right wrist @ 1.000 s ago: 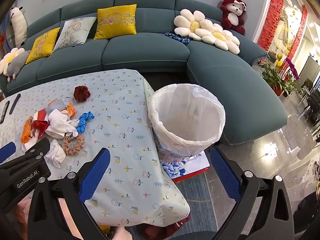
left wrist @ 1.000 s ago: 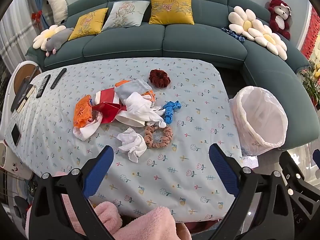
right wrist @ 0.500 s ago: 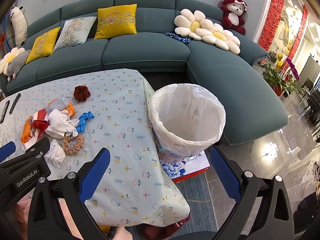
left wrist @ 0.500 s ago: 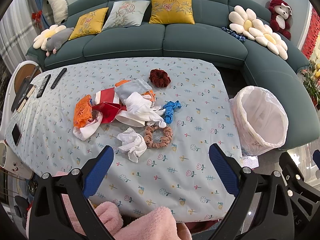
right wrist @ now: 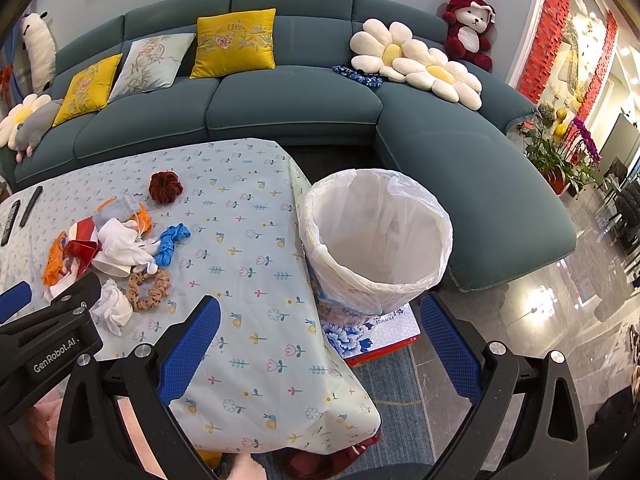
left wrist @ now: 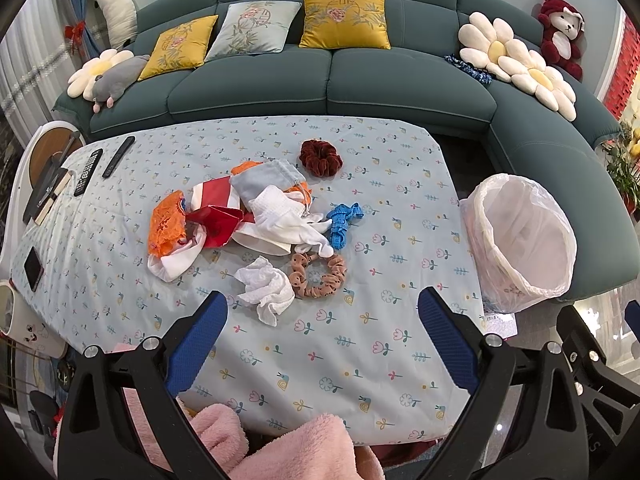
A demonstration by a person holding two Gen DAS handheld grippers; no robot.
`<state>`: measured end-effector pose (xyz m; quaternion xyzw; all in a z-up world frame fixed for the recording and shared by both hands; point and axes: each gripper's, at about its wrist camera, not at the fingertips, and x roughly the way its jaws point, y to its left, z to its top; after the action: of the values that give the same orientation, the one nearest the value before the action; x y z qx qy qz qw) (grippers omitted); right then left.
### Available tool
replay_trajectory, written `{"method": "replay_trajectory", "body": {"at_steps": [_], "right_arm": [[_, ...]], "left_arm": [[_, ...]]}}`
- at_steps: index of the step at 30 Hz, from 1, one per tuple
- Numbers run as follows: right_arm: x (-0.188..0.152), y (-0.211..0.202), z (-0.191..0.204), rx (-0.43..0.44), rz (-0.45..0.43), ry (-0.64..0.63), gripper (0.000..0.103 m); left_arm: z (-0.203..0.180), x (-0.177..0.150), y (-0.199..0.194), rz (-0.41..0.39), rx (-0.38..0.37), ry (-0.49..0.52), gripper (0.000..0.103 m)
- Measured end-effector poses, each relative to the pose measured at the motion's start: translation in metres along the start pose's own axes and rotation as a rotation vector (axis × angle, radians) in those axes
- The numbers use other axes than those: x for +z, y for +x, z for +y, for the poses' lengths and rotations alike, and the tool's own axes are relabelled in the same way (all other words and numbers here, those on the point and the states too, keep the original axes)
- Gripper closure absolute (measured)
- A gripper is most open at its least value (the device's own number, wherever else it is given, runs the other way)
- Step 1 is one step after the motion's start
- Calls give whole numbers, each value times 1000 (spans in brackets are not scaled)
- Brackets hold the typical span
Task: Collect trash
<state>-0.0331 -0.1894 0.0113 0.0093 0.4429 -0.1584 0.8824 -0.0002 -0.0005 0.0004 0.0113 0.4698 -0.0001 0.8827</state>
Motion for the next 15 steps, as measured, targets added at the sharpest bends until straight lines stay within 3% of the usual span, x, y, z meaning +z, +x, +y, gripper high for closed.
{"method": "replay_trajectory", "body": {"at_steps": [15], "right_arm": [[1,-1,3,1,-2,-7,7]], "left_arm": [[4,-1,-4,0,-2,-1,11]]}}
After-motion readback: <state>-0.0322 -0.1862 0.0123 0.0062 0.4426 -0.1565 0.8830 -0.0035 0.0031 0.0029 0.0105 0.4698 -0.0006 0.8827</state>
